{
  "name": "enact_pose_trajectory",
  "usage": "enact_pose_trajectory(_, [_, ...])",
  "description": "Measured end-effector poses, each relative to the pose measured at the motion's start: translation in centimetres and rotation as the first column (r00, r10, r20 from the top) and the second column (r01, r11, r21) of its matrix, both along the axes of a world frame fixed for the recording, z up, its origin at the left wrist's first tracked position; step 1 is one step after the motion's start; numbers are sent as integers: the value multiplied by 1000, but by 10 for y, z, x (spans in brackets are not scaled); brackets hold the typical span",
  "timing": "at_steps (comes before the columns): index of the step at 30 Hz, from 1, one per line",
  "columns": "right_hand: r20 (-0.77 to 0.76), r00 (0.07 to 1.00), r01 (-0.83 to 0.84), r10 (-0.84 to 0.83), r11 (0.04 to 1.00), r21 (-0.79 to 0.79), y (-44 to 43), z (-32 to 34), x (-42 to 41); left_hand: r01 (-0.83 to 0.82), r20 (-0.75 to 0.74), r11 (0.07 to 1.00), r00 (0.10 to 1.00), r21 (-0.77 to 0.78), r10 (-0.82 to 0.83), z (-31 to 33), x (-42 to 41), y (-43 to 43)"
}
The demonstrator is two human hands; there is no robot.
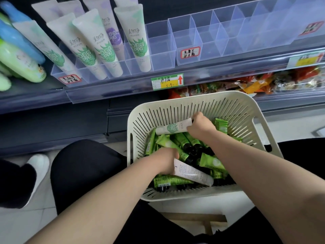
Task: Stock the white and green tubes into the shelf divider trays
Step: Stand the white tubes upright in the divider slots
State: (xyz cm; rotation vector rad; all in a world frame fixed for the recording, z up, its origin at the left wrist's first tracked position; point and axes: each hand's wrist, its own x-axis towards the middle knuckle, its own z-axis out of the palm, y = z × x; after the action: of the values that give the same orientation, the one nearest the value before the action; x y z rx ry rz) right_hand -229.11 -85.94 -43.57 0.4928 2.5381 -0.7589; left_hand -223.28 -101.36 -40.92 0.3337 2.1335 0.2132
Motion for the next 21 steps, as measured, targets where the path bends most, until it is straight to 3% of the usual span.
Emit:
enact_pose_trajectory(4, [86,992,95,-92,995,-33,1,-20,-6,-74,-36,997,997,29,75,-8,-6,-3])
enact_pose_trajectory(15, [-73,919,364,-387,907,-211,-10,-34,2,-89,57,982,995,167,80,-7,-8,-12])
enact_pose_trajectory(21, [-63,974,198,-217,954,-226,-10,-6,-2,-68,68,981,996,181,57,-11,-5,-14])
